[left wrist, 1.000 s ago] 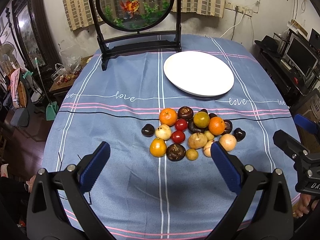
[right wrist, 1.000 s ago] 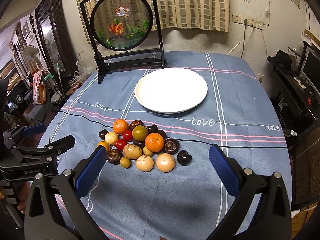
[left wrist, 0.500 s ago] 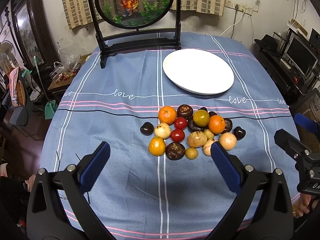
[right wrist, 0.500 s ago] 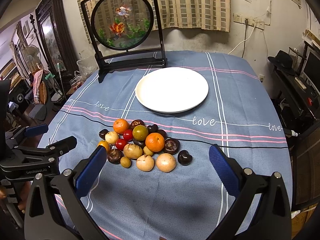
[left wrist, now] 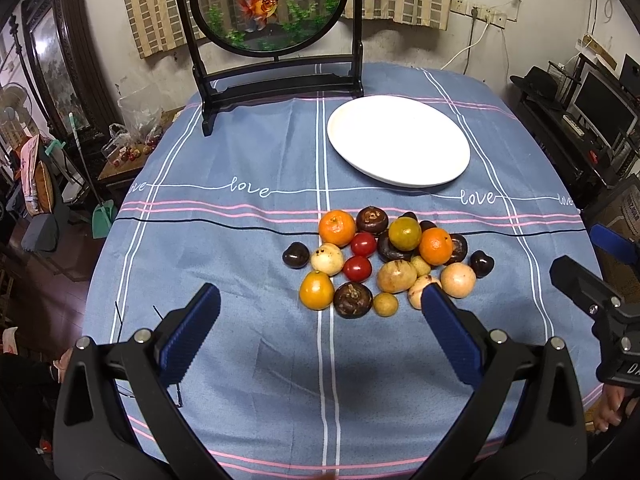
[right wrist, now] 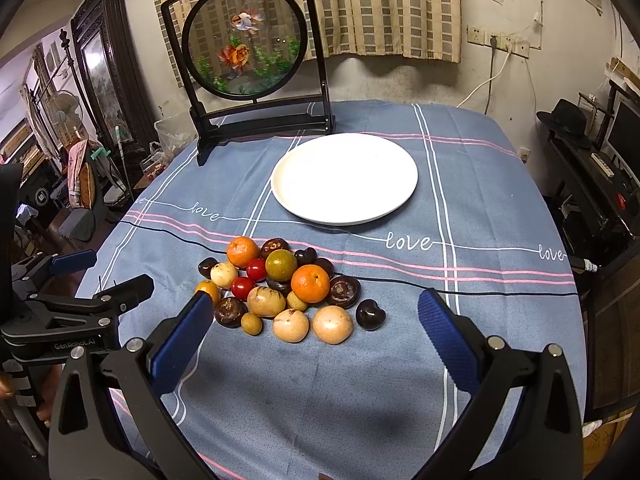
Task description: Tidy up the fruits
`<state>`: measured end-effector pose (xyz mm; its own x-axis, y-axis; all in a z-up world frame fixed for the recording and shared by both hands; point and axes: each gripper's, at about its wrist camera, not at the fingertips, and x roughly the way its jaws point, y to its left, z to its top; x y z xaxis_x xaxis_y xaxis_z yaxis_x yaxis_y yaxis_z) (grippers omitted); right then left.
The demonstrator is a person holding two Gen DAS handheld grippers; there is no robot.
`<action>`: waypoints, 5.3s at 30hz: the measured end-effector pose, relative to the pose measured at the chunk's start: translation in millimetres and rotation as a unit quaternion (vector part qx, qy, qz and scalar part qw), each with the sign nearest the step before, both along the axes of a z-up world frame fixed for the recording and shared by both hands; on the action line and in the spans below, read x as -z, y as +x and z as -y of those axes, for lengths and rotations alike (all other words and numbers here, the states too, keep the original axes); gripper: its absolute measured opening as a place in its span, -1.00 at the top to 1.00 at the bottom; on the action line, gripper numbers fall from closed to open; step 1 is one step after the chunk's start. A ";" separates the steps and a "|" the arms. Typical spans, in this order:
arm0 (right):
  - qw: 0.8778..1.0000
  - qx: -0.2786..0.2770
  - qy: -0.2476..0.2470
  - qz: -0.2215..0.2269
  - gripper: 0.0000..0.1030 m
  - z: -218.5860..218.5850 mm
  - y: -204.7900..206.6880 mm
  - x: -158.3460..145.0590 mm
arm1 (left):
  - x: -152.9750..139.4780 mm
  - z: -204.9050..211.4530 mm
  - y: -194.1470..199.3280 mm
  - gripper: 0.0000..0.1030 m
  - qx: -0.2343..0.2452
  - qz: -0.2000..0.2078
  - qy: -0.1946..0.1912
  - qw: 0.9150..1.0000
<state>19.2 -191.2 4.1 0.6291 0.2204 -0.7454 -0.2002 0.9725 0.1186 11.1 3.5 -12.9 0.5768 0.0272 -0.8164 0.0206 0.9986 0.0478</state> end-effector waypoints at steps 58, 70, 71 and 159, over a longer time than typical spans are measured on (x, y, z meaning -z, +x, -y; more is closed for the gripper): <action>0.997 0.038 0.009 -0.064 -0.97 54.8 17.7 42.1 | 139.4 -44.8 80.3 -0.04 0.054 -0.086 -0.085 0.991; 0.997 0.030 0.007 -0.074 -0.97 52.7 18.6 44.9 | 147.2 -54.4 75.0 0.27 0.053 -0.081 -0.082 0.992; 0.997 0.028 0.009 -0.077 -0.97 52.7 19.5 46.4 | 144.7 -56.4 73.3 0.27 0.047 -0.077 -0.080 0.993; 0.996 -0.003 0.055 0.072 -0.80 45.2 160.3 10.3 | 62.2 -23.0 158.3 -0.32 0.063 -0.002 -0.063 0.996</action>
<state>179.5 -236.5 -6.2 0.7265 0.3004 -0.6180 -0.2297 0.9538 0.1937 169.4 26.5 -75.1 0.5658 -0.1484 -0.8110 0.1462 0.9861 -0.0785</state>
